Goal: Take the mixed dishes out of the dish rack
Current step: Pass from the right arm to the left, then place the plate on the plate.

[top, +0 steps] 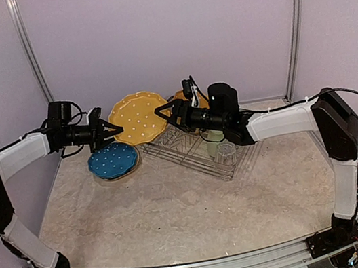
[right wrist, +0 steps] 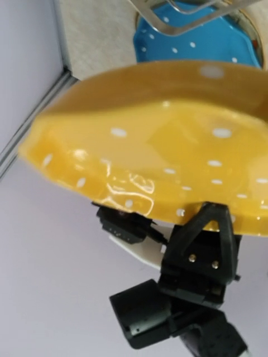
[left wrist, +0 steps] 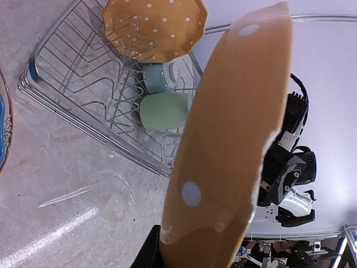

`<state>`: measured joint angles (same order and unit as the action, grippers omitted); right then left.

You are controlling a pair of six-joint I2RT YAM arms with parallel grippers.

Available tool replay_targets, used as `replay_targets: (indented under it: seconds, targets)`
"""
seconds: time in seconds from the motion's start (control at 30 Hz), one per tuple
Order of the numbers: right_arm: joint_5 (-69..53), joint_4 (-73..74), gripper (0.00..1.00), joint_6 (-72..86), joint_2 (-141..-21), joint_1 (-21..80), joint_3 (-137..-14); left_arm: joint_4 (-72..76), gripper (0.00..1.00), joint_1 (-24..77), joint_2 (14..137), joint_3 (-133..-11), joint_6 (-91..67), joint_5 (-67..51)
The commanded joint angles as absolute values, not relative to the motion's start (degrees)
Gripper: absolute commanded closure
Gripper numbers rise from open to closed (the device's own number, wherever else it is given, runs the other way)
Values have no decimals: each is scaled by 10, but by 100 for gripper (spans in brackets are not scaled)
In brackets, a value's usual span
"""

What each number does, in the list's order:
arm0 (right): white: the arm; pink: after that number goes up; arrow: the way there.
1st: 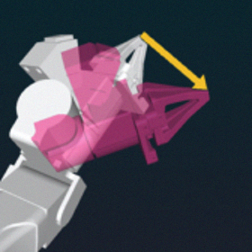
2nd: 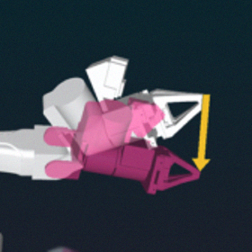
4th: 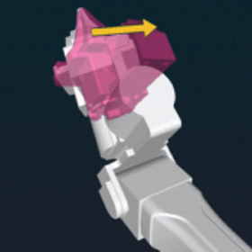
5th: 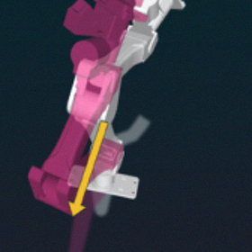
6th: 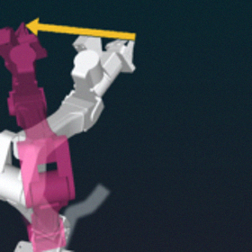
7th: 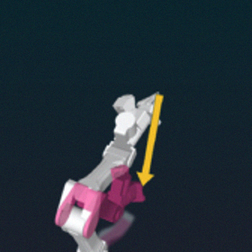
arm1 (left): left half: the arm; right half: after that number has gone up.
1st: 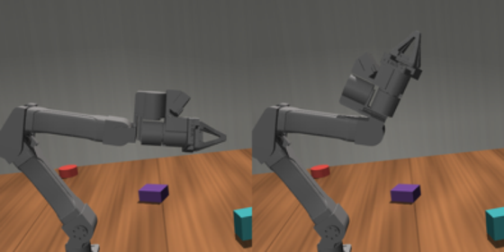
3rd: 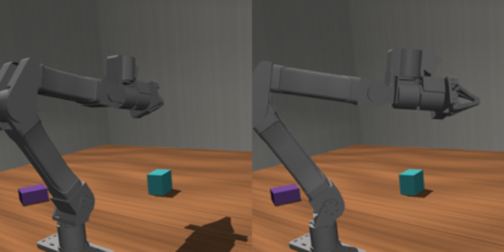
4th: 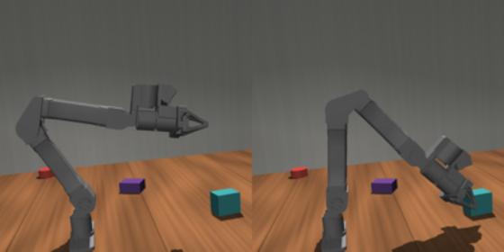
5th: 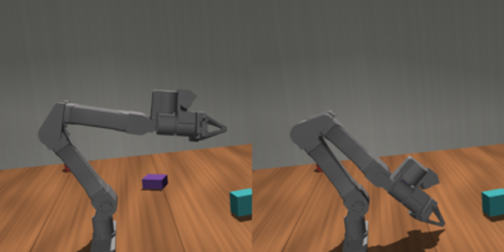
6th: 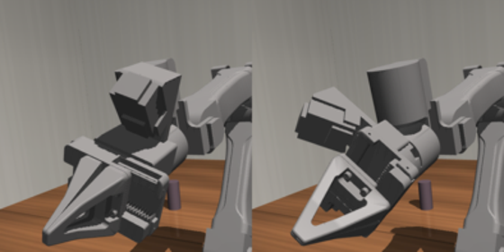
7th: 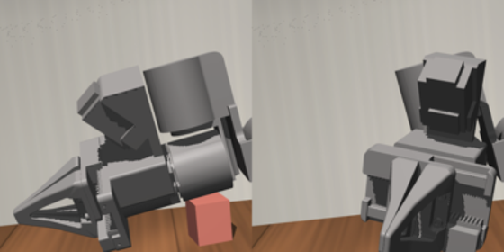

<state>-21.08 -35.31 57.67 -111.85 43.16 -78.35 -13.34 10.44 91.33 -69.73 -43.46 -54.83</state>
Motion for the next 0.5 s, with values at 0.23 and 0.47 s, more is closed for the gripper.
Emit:
replay_targets:
  seconds: [0.23,0.47]
  targets:
    - [-166,-332,20,527,-1079,427,-784,-111,100,32,882,-678,-475,-503]
    - [-150,-324,19,514,-1053,421,-761,-196,100,-34,858,-682,-476,-394]
